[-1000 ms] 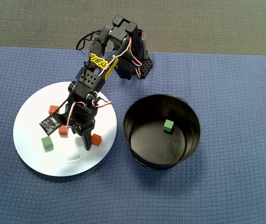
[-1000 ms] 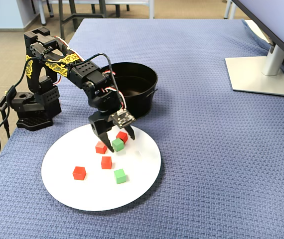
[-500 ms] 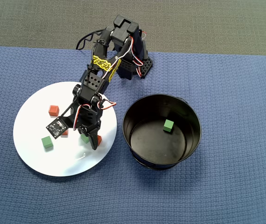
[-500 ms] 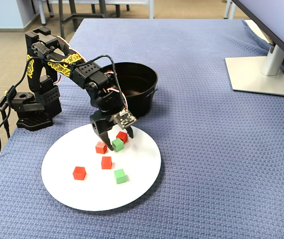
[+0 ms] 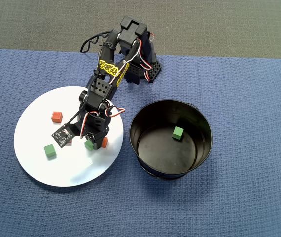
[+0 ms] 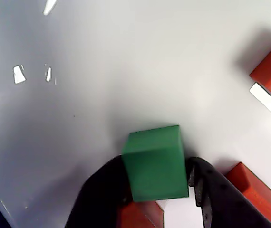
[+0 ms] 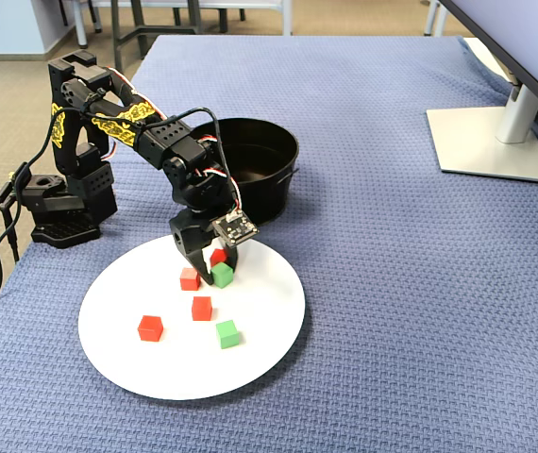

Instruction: Pick up the green cubes from the white plate and place them in the black recipient

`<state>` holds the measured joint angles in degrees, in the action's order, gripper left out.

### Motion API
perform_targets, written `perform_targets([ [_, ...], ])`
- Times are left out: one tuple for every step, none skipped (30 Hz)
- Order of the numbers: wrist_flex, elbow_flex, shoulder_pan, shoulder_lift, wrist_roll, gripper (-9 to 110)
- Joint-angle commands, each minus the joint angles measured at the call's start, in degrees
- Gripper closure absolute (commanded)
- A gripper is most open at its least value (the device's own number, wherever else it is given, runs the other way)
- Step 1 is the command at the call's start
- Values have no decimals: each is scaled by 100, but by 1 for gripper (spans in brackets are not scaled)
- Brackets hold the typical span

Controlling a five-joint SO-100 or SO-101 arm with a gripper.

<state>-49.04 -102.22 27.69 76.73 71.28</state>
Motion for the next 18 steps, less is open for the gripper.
perform_targets([
  [123, 193, -105, 413, -149, 102],
  [53, 290, -105, 457, -176, 102],
  [-44, 404, -105, 536, -229, 102],
  [-141, 536, -105, 650, -299, 102],
  [-246, 677, -97, 782, -369, 102],
  [-343, 791, -97, 932, -448, 102],
  [-413, 888, -105, 1107, -519, 102],
  [-492, 940, -105, 1301, -571, 102],
  [-580, 984, -114, 1512, -624, 102],
  [-659, 993, -123, 1758, -668, 102],
  [-721, 940, -132, 2039, -738, 102],
  [-800, 853, -149, 2338, -826, 102],
  [-861, 721, -167, 2663, -940, 102],
  [-914, 554, -202, 3015, -1072, 102],
  [-958, 352, -246, 3340, -1213, 102],
  [-1037, 176, -334, 3647, -1380, 102],
  [-1116, 26, -439, 3911, -1591, 102],
  [-1160, -105, -598, 4131, -1837, 102],
])
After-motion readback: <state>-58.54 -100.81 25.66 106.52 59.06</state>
